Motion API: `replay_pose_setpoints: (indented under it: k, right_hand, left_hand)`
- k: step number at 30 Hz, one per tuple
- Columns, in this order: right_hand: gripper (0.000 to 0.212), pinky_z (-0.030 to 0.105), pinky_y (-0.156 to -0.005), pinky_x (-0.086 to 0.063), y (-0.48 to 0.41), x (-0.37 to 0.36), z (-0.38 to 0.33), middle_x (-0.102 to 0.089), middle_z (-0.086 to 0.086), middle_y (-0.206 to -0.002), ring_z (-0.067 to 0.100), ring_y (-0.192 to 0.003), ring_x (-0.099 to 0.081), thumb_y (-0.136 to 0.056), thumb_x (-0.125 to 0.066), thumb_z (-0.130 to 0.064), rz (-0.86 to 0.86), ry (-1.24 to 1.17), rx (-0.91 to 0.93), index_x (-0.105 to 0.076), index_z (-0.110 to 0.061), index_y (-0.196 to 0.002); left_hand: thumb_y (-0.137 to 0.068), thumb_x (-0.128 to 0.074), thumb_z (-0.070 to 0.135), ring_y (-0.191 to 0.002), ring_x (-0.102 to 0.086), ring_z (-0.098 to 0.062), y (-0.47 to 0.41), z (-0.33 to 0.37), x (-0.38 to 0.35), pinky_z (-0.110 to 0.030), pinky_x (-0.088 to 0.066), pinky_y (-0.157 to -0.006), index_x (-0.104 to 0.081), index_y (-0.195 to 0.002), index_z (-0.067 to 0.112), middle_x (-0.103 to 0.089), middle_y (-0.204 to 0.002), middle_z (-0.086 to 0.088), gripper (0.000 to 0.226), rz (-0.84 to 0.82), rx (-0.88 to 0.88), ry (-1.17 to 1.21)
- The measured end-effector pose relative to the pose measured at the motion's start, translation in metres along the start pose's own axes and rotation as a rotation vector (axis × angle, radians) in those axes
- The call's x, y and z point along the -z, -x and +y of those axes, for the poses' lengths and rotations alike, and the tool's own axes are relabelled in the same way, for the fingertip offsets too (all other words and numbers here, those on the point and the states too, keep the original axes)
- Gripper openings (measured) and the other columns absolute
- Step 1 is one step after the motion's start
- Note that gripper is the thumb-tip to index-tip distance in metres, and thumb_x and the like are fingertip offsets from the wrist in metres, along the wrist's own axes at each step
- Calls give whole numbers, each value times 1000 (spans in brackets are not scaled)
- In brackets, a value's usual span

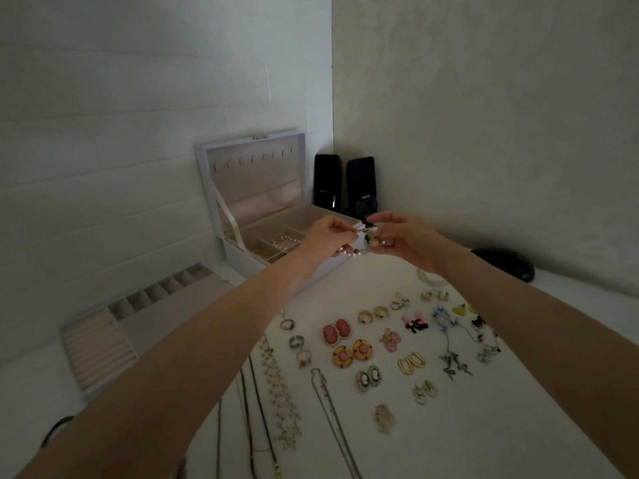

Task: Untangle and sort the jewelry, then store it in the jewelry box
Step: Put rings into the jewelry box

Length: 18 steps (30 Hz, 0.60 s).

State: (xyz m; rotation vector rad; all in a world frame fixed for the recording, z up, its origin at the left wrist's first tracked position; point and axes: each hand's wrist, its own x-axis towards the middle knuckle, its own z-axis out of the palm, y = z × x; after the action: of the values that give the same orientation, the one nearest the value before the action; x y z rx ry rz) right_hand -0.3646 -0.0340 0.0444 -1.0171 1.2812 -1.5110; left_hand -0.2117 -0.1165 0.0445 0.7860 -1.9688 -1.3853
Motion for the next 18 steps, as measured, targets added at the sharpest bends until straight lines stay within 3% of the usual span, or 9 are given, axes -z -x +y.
replay_pose_setpoints:
  k: [3,6,8,11,14,18]
  right_hand:
    - [21,27,-65,-56,-1,-3,-3,-59,7,-74,14,-61,-60,-90,-52,4,22,-135,33,-58,-9,-105]
    - [17,25,-59,-52,-4,-8,-6,-57,2,-67,12,-59,-56,-91,-54,-2,27,-242,60,-59,-12,-104]
    - [17,23,-57,-52,-6,-11,-7,-59,-1,-68,9,-56,-55,-91,-54,-1,14,-240,58,-61,-11,-102]
    - [21,23,-65,-56,-9,-14,-8,-63,6,-79,12,-65,-62,-88,-55,5,11,-121,44,-63,-9,-102]
    - [22,27,-73,-58,-14,-17,-8,-67,12,-96,22,-82,-67,-85,-58,9,58,-36,35,-64,-5,-100]
    - [19,29,-66,-59,-22,-25,-9,-65,14,-92,22,-77,-68,-84,-57,13,140,-64,43,-58,-1,-97]
  left_hand:
    - [-88,-57,-2,-51,-59,0,4,3,4,-8,-39,-47,-56,-93,3,-61,-75,-7,7,-64,-51,-82]
    - [-88,-57,2,-51,-57,-5,4,5,10,-14,-37,-51,-59,-85,7,-67,-73,-11,6,-75,-21,-41]
    - [-90,-59,6,-65,-60,-15,1,5,17,-22,-39,-59,-61,-90,7,-70,-76,-10,2,-58,50,115]
    - [-90,-59,4,-81,-66,-19,-2,6,27,-21,-51,-65,-61,-98,6,-69,-86,-8,8,-27,125,368]
    - [-91,-57,5,-86,-70,-15,-6,9,34,-21,-55,-69,-59,-106,5,-70,-98,-7,15,-43,129,512]
    - [-90,-55,-2,-84,-69,-17,-16,13,40,-28,-57,-72,-52,-108,3,-68,-94,-10,19,58,144,766]
